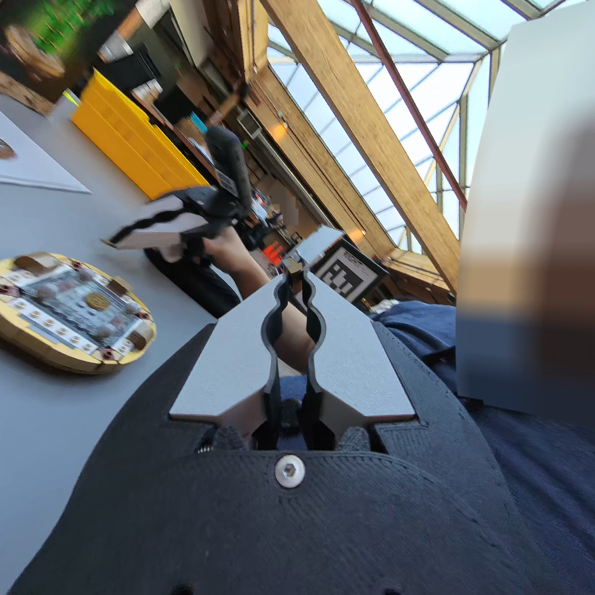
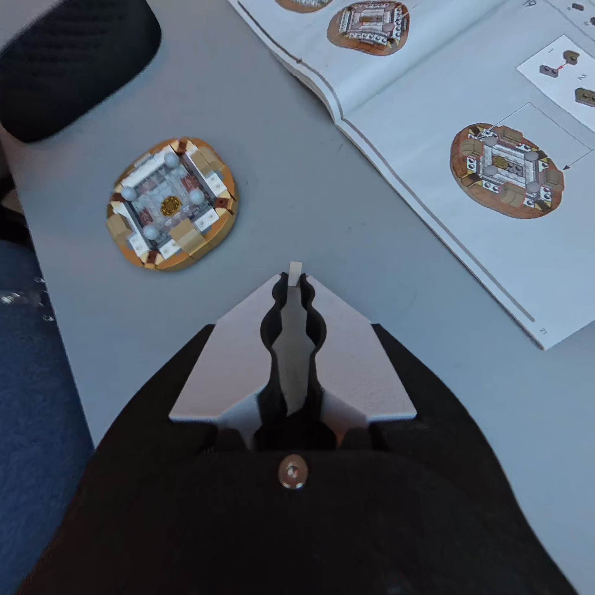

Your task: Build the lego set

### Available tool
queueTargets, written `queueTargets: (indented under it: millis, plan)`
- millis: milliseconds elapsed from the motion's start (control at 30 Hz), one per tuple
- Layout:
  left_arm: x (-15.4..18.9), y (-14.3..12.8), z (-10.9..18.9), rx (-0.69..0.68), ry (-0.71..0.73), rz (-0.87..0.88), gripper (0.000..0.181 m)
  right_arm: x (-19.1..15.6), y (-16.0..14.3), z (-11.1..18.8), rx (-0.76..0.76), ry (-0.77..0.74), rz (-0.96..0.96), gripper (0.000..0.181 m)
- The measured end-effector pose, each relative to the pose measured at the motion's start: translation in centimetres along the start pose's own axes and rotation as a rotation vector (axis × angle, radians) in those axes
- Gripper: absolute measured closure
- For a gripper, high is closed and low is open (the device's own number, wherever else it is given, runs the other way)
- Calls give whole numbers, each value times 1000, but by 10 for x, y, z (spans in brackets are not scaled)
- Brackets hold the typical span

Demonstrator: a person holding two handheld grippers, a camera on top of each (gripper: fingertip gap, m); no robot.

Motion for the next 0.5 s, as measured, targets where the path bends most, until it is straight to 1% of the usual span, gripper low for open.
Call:
queueTargets:
  millis: [133, 233, 333, 400, 500]
  plan:
    - [-3, 6, 2, 155, 25, -91, 176, -12, 16, 23, 112, 27, -186, 175]
    - [-3, 8, -1, 252, 9, -126, 176, -26, 29, 44, 194, 74, -267, 175]
    - [-6, 9, -6, 296, -7, -153, 176, -44, 47, 67, 266, 117, -296, 175]
    - [-7, 11, -10, 317, -38, -161, 176, -59, 62, 83, 321, 130, -282, 175]
    - [-9, 14, -16, 351, -90, -174, 176, -81, 81, 102, 395, 106, -234, 174]
Point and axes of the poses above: each gripper's, where its closed fingertips meet, z back along the fingers, y out of its top, x = y × z across the jaws, the point moved 4 cm from there along z, back along the fingers, and after that the axes turned 13 degrees about -y, right-handed, at the moved point
